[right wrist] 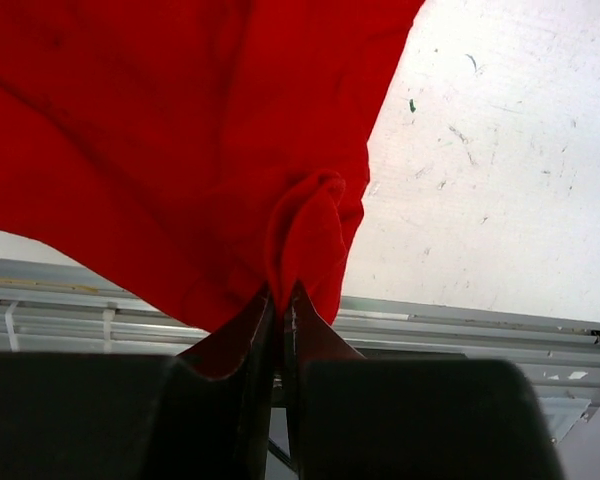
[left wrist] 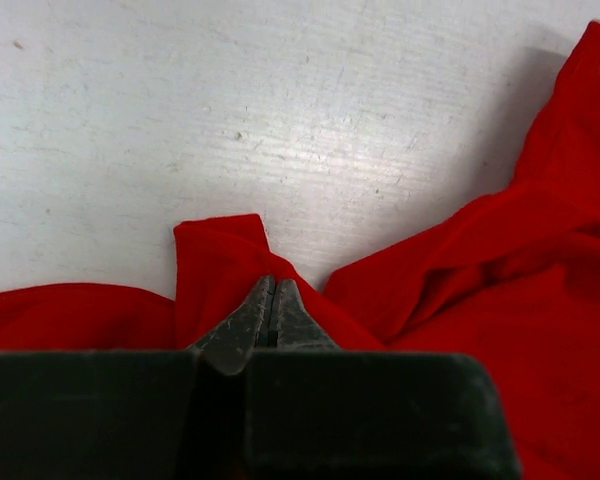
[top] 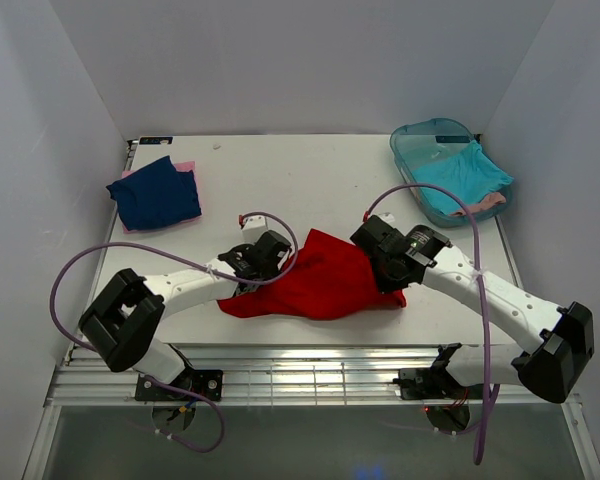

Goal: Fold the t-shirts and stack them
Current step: Flatten the tshirt out

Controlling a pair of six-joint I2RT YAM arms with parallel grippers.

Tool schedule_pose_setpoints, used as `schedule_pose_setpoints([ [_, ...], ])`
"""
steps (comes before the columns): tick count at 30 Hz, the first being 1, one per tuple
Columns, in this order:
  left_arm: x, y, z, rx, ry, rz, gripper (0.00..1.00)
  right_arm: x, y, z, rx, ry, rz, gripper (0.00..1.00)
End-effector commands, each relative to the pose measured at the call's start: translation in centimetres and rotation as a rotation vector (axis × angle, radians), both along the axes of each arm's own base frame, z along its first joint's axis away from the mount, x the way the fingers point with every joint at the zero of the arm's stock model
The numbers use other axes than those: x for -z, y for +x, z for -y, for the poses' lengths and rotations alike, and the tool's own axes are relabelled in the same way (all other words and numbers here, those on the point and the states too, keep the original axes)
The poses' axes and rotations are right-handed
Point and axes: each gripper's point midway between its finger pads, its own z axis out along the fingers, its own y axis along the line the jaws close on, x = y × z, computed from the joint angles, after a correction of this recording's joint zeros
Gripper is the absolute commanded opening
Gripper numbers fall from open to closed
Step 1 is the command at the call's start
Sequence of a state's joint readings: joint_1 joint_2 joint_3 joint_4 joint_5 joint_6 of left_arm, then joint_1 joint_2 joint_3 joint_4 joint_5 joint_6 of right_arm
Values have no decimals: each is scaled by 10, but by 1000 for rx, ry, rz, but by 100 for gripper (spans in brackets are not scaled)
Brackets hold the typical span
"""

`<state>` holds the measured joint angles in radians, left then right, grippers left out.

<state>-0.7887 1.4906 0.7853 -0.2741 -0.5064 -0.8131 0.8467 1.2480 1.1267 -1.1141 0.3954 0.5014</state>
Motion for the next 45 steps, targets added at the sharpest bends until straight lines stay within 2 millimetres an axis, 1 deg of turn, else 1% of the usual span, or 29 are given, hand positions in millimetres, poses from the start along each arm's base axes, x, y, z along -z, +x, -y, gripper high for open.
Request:
schedule_pose_setpoints([
  [1,-51,27,0,-53,-2,136,0,-5,29,-10,-15,11,116,8],
  [3,-73,47,-8,-84,3,189,0,-14,56,-16,-18,6,174,8],
  [4,-101,64,-7,-90,-8,243,0,-13,80,-13,14,-13,191,8],
  [5,-115,80,-21,-133,-11,269,0,-19,97,-13,-4,-33,220,8],
  [6,-131,92,-25,-148,-23,307,0,-46,121,-18,8,-7,293,8],
  [7,-161,108,-29,-152,-39,366,0,-53,146,-11,44,-31,328,8],
  [8,-183,124,-41,-186,-59,427,0,-73,170,-12,34,-29,398,8],
  [9,-200,133,-46,-196,-63,471,0,-120,195,-16,58,17,511,8],
  [10,-217,141,-52,-204,-62,519,0,-132,219,-8,92,-11,548,8],
  [11,-252,153,-58,-202,-63,607,0,-157,235,-8,102,6,612,8],
  [12,-269,157,-60,-200,-58,653,0,-182,249,-6,79,-7,669,8],
  [13,-290,157,-63,-202,-60,711,0,-231,267,-5,115,30,781,8],
  [14,-321,158,-67,-202,-67,814,0,-256,275,-3,110,28,835,8],
  [16,-354,147,-74,-208,-93,903,0,-312,285,1,106,43,972,8],
  [18,-369,140,-79,-195,-89,959,0,-334,286,1,95,57,1041,8],
  [19,-375,133,-81,-187,-96,980,0,-328,283,0,74,52,1030,8],
  [22,-343,126,-78,-130,-70,941,0,-314,267,3,63,83,1012,8],
  [23,-336,120,-80,-125,-71,934,0,-269,266,1,45,51,919,8],
  [24,-302,116,-78,-100,-63,876,0,-251,260,2,40,54,886,8],
  [25,-286,111,-79,-89,-61,852,0,-248,245,5,34,81,883,8],
  [26,-277,103,-82,-84,-62,840,0,-201,237,7,39,63,787,8],
  [27,-238,97,-82,-65,-53,771,0,-193,223,9,37,90,762,8],
  [29,-199,82,-81,-33,-56,676,0,-132,195,13,56,94,587,8],
  [32,-117,50,-77,0,-80,439,0,-83,147,9,70,125,402,8],
  [33,-103,40,-75,7,-90,395,3,-57,128,4,44,105,332,8],
  [35,-70,12,-70,0,-102,271,25,-39,103,5,36,80,256,8],
  [38,-64,-12,-73,-73,-106,189,44,-14,73,2,31,42,157,8],
  [42,-80,-21,-75,-113,-107,162,50,1,50,-8,29,48,112,8],
  [45,-75,-24,-78,-121,-86,139,50,9,42,-10,26,51,95,8],
])
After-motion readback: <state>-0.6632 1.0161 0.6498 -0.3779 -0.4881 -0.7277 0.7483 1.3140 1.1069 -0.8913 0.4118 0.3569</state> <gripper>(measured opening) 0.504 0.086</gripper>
